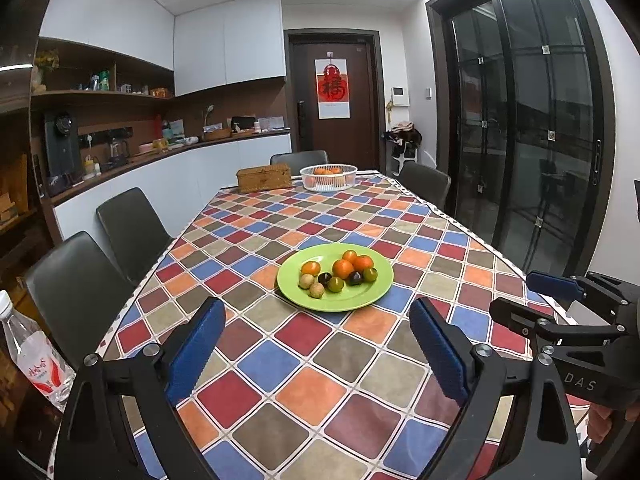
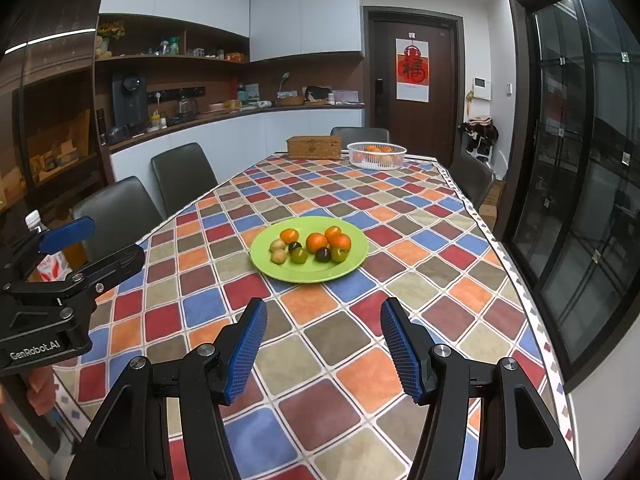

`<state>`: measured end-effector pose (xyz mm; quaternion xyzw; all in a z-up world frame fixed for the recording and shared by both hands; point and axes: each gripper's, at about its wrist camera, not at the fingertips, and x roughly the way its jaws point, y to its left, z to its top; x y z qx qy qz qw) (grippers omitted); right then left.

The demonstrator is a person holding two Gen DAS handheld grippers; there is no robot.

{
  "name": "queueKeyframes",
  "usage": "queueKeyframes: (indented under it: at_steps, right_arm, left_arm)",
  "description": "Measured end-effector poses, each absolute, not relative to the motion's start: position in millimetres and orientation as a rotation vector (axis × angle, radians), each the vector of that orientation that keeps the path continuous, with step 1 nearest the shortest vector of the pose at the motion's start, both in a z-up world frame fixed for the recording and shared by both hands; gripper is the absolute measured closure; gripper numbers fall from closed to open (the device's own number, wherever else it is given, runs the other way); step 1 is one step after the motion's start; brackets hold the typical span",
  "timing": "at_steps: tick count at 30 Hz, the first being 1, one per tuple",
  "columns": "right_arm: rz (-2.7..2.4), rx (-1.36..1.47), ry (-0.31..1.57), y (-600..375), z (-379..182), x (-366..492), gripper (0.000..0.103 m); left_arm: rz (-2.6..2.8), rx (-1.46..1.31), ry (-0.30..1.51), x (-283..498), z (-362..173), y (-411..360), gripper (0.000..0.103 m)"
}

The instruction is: Organize fruits

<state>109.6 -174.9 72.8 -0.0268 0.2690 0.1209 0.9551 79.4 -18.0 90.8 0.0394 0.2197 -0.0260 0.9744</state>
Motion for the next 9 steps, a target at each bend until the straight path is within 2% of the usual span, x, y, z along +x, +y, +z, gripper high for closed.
queueKeyframes:
  at_steps: [9]
  right_arm:
    - [0.242, -0.052, 0.549, -175.2, 72.2, 107.5, 0.043]
  left_arm:
    - [-0.042, 0.076, 0.447, 77.7, 88.7, -16.2, 0.009]
